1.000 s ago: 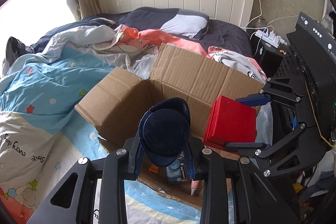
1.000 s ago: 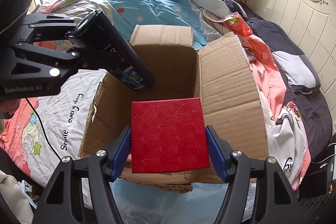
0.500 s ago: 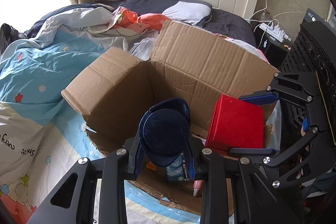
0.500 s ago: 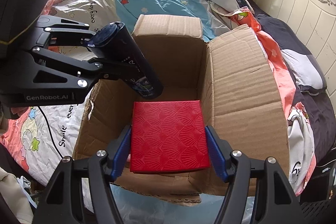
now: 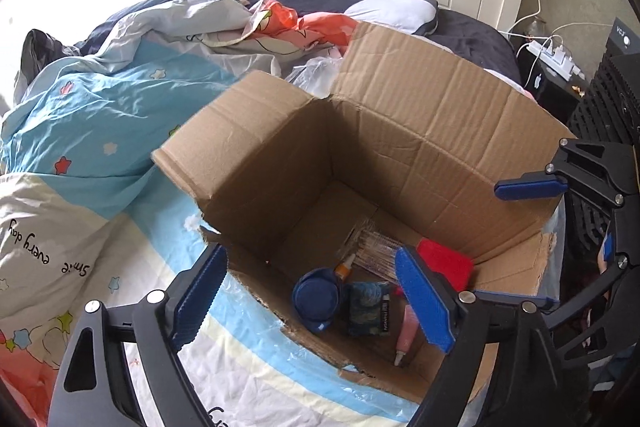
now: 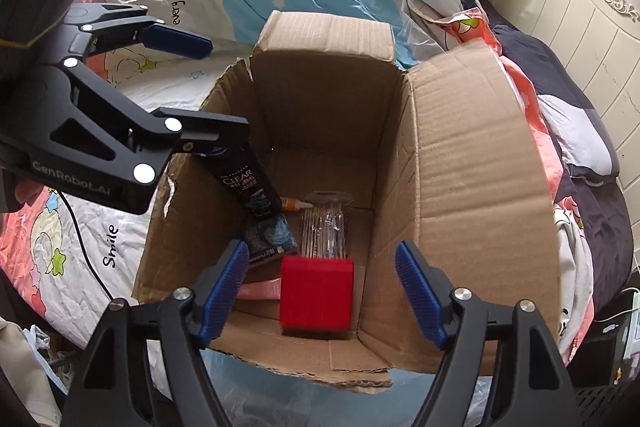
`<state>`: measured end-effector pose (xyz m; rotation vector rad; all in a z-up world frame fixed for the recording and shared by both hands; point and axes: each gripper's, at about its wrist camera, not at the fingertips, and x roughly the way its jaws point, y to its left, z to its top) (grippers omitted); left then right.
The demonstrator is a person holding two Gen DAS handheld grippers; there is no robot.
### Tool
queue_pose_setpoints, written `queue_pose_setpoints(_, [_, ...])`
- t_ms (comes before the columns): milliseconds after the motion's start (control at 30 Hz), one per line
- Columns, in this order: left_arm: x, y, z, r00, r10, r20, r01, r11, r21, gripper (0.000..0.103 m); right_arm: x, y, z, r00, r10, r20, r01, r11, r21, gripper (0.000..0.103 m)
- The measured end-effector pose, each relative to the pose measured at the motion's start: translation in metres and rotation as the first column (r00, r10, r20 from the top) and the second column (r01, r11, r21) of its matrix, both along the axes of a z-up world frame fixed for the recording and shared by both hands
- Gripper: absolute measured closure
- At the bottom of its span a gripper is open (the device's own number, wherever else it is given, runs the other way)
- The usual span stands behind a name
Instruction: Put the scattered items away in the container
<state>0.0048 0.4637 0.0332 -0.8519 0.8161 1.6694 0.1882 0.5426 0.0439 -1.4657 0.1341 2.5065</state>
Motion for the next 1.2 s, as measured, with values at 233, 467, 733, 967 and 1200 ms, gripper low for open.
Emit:
queue_pose_setpoints(233, [-0.001, -0.004, -0.001, 1.0, 0.01, -0.009, -0.01, 1.0, -0.012, 0.013, -0.001, -0.003, -0.001, 1.0, -0.003, 0.018, 0.002, 1.0, 0.01, 0.03])
queue_pose_setpoints(467, [0.002, -0.012, 0.001, 1.0, 0.017, -0.021, -0.017, 1.0, -0.019, 0.013, -0.002, -0.008, 0.001, 1.0, -0.003, 0.028, 0.002, 1.0, 0.014, 0.03])
queue_pose_setpoints(733, [-0.002, -0.028, 0.0, 0.998, 0.056, -0.009, -0.057, 0.998, -0.03, 0.01, -0.004, -0.018, 0.005, 0.999, 0.016, 0.03, -0.017, 0.999, 0.027, 0.03])
queue_pose_setpoints(967, [-0.007, -0.046, 0.005, 0.996, 0.091, -0.001, -0.091, 0.996, -0.024, 0.002, -0.005, -0.025, 0.011, 1.0, 0.022, 0.021, -0.023, 0.999, 0.029, 0.03])
queue_pose_setpoints(1200, [-0.014, -0.069, 0.009, 0.991, 0.129, -0.032, -0.13, 0.991, -0.033, 0.0, -0.008, -0.037, 0.017, 0.999, 0.037, 0.013, -0.038, 0.999, 0.037, 0.03])
